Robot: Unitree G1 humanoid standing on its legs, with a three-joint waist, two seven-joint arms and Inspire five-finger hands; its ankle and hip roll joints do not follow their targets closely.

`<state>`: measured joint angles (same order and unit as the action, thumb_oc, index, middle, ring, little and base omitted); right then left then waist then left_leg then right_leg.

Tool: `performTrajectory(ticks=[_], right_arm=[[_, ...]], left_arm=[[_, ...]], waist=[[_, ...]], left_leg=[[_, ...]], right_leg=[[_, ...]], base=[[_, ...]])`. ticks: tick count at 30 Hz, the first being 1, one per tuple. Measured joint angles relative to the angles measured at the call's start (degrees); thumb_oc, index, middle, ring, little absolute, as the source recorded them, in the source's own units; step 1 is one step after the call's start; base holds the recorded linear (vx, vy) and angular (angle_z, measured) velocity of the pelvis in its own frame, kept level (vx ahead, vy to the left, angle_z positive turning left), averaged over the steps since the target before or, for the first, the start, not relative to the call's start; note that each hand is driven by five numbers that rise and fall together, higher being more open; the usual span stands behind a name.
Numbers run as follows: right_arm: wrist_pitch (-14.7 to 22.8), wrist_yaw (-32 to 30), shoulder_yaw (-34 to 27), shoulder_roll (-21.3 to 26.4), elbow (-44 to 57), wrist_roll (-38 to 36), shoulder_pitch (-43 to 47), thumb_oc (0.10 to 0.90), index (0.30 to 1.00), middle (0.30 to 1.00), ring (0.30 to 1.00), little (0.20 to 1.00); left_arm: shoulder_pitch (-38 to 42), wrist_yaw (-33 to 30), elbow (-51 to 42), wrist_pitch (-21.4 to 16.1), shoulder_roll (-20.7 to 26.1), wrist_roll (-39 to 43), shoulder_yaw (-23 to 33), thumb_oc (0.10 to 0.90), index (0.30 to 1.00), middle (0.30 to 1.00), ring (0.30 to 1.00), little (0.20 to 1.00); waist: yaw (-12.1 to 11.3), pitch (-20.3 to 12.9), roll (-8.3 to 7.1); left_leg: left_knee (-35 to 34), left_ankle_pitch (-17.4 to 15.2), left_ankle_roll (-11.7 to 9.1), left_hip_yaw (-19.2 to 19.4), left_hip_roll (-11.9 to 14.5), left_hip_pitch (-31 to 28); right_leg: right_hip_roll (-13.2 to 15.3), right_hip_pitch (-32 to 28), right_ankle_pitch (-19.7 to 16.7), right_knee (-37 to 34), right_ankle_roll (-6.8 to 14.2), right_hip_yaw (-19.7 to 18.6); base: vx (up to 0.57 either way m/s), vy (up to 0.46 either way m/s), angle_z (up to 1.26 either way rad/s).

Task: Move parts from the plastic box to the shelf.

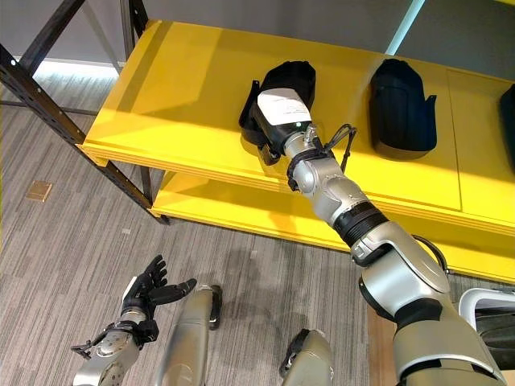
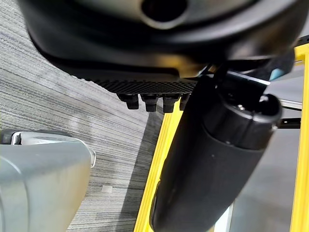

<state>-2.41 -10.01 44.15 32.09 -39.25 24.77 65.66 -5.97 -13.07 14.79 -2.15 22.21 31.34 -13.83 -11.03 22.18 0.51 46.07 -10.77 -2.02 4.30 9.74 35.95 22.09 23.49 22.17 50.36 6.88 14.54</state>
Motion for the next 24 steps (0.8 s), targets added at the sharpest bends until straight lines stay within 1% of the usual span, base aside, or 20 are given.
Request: performTrajectory(ticks=[9, 11, 17, 19, 24], right_arm=[[0.9, -0.5, -0.1, 0.3, -2.4, 0.0, -0.1, 0.4, 0.3, 0.3, 0.3, 0.3], [1.5, -0.5, -0.1, 0.8, -3.9, 0.0, 0.0, 0.4, 0.3, 0.3, 0.3, 0.3], [1.8, -0.5, -0.1, 3.0, -4.7, 0.0, 0.1, 0.4, 0.3, 0.3, 0.3, 0.3], [1.7, -0.6, -0.1, 4.1, -6.3, 0.0, 0.5, 0.4, 0.3, 0.3, 0.3, 0.3], [1.7, -0.6, -0.2, 5.8, -6.2, -0.2, 0.7, 0.4, 0.3, 0.3, 0.3, 0.3]], left_arm=[[-0.4, 0.0, 0.0, -0.4, 0.0, 0.1, 0.0, 0.9, 1.0, 1.0, 1.0, 1.0], [-0.6, 0.0, 0.0, -0.5, 0.0, 0.1, 0.0, 0.9, 1.0, 1.0, 1.0, 1.0], [-1.5, 0.2, 0.0, -0.6, 0.2, 0.1, 0.0, 0.9, 1.0, 1.0, 1.0, 1.0], [-1.9, 0.2, 0.0, -0.7, 0.7, 0.1, 0.1, 0.9, 1.0, 1.0, 1.0, 1.0], [-1.9, 1.1, 0.0, -0.7, 1.6, 0.4, 0.5, 0.9, 1.0, 1.0, 1.0, 1.0]], waist=[[0.1, 0.0, -0.02], [0.0, 0.0, -0.02], [-0.1, 0.0, -0.01], [-0.1, 0.3, -0.06], [-0.1, 0.7, -0.07]], left_leg=[[0.0, 0.2, 0.0, -0.1, 0.0, 0.0], [-0.1, 0.2, 0.0, -0.1, 0.0, 0.0], [-0.3, 0.5, 0.0, -0.2, -0.2, 0.5], [-0.4, 0.8, 0.0, -0.2, -0.2, 1.1], [-0.7, 1.0, -0.2, -0.4, -0.3, 1.1]], right_leg=[[0.0, 0.1, 0.0, 0.2, 0.0, 0.0], [0.0, 0.1, 0.0, 0.2, 0.0, 0.0], [0.1, 0.6, 0.0, 0.3, 0.0, 0.0], [0.2, 1.3, 0.0, 0.4, 0.0, 0.1], [0.2, 1.3, 0.0, 0.5, 0.0, 0.2]], base=[[0.0, 0.0, 0.0], [0.0, 0.0, 0.0], [0.0, 0.0, 0.0], [0.01, -0.035, 0.02], [0.0, -0.006, 0.0]])
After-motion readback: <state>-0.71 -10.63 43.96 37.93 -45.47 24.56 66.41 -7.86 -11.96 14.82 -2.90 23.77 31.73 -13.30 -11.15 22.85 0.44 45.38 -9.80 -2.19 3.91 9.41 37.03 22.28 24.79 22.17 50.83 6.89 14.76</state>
